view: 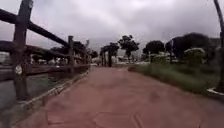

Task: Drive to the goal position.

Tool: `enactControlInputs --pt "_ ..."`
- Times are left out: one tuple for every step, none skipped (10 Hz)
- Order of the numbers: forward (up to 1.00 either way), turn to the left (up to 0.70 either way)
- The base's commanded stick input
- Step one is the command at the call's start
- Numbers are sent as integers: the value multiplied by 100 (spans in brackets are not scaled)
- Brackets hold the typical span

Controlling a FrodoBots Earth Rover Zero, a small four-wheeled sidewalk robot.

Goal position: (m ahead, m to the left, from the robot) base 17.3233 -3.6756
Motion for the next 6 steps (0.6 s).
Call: enactControlInputs --pt "100 4" --pt "100 0" --pt "100 0" --pt "100 0" --pt "100 13" --pt "100 14"
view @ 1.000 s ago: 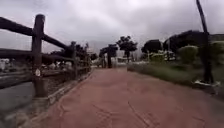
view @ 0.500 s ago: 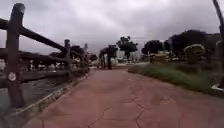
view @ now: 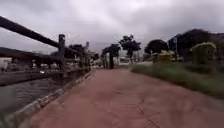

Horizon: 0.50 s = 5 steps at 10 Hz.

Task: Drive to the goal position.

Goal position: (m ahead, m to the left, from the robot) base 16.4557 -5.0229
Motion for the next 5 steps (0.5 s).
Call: enactControlInputs --pt "100 0" --pt "100 0" --pt "100 0" --pt "100 0" --pt "100 1"
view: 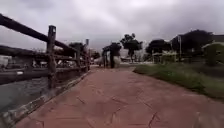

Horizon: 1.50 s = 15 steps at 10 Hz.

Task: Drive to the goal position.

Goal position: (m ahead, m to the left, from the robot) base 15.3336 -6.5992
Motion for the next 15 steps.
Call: enactControlInputs --pt "100 7" --pt "100 0" --pt "100 0" --pt "100 0" --pt "100 0" --pt "100 0" --pt "100 0" --pt "100 0" --pt "100 0" --pt "100 0" --pt "100 0" --pt "100 0" --pt "100 0" --pt "100 0" --pt "100 0"
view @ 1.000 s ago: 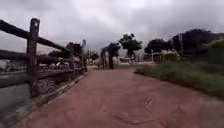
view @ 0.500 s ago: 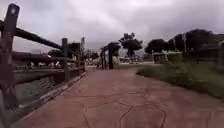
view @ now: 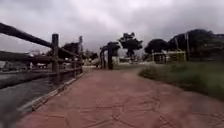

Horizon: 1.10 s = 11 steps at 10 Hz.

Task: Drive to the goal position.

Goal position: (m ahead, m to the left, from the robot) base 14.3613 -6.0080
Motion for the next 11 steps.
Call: enactControlInputs --pt "100 0" --pt "100 0" --pt "100 0" --pt "100 0" --pt "100 0" --pt "100 0" --pt "100 0" --pt "100 0" --pt "100 0" --pt "100 0" --pt "100 0"
